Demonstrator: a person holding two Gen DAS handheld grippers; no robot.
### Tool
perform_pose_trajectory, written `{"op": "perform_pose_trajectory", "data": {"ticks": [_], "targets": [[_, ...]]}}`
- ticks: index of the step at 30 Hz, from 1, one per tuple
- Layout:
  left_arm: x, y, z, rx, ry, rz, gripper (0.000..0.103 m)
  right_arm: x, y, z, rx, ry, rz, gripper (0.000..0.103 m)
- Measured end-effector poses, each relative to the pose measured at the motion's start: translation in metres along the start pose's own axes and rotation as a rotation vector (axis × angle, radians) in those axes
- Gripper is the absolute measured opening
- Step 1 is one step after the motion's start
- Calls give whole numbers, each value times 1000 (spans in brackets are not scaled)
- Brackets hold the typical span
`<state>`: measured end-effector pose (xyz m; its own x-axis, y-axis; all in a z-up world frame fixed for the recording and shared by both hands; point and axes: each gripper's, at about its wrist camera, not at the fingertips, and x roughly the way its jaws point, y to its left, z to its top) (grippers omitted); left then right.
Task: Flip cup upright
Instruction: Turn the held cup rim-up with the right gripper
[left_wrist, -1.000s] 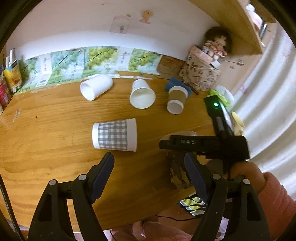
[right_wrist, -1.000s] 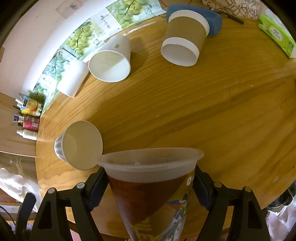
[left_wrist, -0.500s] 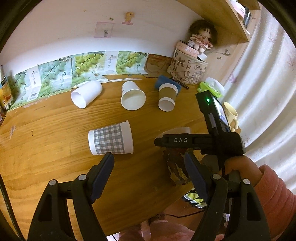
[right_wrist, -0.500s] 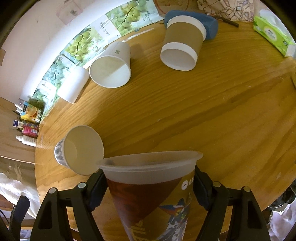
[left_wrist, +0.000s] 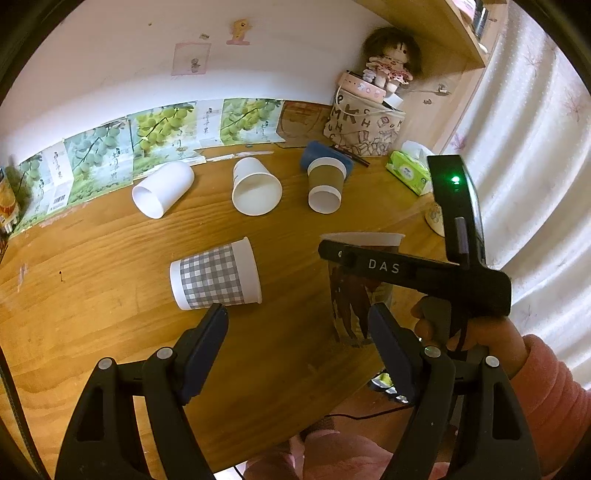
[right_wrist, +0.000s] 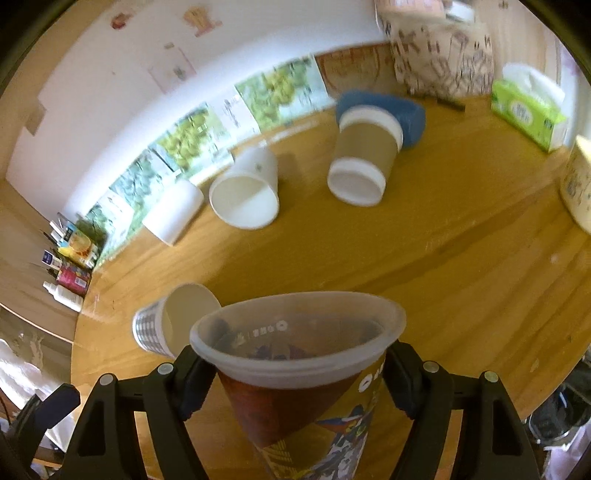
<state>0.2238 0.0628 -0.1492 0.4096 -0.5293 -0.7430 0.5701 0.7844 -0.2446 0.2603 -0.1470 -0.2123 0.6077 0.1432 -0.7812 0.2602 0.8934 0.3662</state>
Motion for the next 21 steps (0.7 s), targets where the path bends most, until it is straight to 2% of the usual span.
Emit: {"op": "perform_pose_trajectory", "data": {"ticks": [15, 21], "targets": [[0, 13, -3, 37, 34, 56, 81, -20, 22, -37, -196, -458, -112, 78], [-4, 20, -9, 41, 36, 91, 81, -17, 28, -51, -241, -571, -119, 78]]}}
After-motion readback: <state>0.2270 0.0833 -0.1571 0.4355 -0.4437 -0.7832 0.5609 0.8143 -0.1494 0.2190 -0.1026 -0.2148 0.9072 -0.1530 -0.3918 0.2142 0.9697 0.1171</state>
